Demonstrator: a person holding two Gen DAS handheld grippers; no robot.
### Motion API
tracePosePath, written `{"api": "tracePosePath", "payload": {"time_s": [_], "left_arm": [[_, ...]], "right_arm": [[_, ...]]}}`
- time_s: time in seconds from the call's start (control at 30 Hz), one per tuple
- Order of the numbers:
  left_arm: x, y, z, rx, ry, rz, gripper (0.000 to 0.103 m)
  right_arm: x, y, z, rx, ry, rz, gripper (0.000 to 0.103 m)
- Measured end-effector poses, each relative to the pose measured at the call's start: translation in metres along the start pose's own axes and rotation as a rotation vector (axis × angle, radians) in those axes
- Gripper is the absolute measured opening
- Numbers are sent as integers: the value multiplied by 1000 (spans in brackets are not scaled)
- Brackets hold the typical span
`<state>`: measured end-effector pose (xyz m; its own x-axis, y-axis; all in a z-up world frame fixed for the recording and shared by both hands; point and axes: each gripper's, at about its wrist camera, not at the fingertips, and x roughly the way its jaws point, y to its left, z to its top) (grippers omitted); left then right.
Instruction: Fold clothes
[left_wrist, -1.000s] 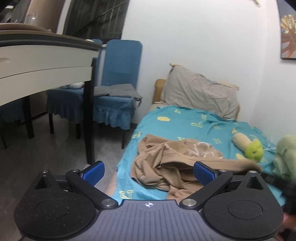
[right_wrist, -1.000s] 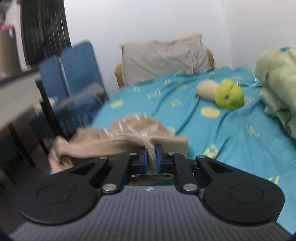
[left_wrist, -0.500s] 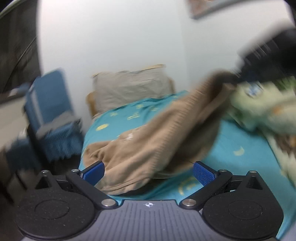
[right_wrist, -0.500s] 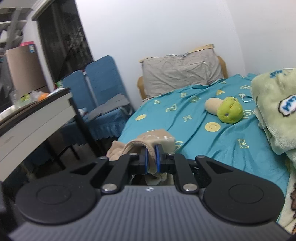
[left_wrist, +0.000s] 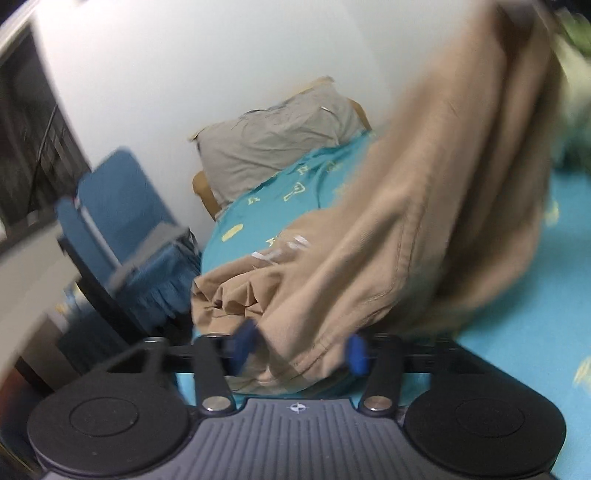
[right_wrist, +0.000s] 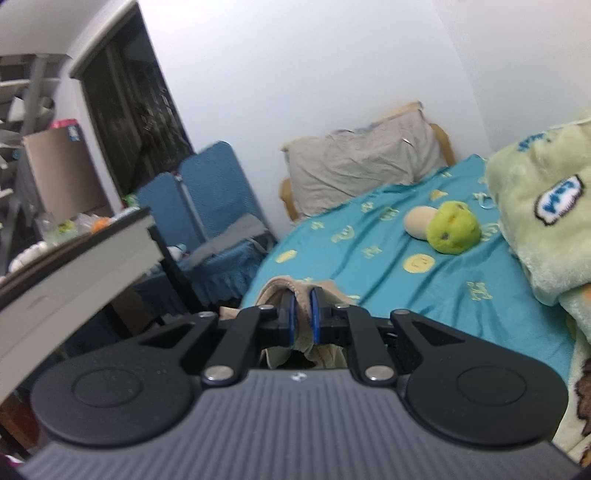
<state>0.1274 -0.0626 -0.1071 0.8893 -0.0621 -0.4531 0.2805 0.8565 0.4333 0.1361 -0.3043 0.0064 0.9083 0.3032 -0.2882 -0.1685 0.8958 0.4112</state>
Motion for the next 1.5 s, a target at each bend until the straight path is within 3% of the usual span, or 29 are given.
{"api": "tracePosePath", "payload": {"time_s": [0.1, 0.17, 0.33, 0.6, 0.73, 0.8, 0.93, 1.0, 1.13, 1.17, 1.23, 1.27, 1.3, 1.4, 1.5], "left_arm": [[-16, 33, 10, -156, -41, -44, 10], [-29, 58, 18, -236, -85, -52, 6], [-70, 103, 25, -391, -168, -116, 4], [-190, 124, 9, -461, -240, -299, 4], [-163, 132, 7, -501, -92, -337, 4], [-149, 137, 6, -520, -17, -355, 5], [-71, 135, 8, -470, 209, -357, 6], [-39, 131, 6, -438, 285, -362, 9], [7, 129, -3, -429, 328, -343, 17], [9, 131, -5, -433, 326, -337, 19], [8, 133, -5, -441, 321, -324, 30], [0, 133, -1, -418, 300, -310, 38], [-7, 132, 3, -393, 279, -295, 45], [-31, 127, 12, -303, 202, -265, 62], [-59, 113, 16, -178, 100, -266, 72]], "right_arm": [[17, -13, -1, 33, 36, -44, 13], [28, -20, -5, 61, 66, -58, 13], [42, -14, -15, 57, 123, -51, 13], [-3, 6, -19, 23, 127, 25, 13], [0, 6, -19, 14, 157, 16, 13], [21, -1, -25, 42, 225, -6, 14], [69, -16, -40, 96, 382, -54, 14], [89, -23, -49, 109, 437, -82, 14], [107, -36, -61, 167, 488, -109, 16], [109, -39, -63, 188, 493, -110, 22], [108, -42, -62, 211, 481, -112, 46], [107, -43, -61, 219, 472, -114, 69], [105, -43, -60, 223, 459, -117, 85], [94, -38, -53, 218, 411, -126, 84], [85, -33, -51, 197, 390, -151, 84]]}}
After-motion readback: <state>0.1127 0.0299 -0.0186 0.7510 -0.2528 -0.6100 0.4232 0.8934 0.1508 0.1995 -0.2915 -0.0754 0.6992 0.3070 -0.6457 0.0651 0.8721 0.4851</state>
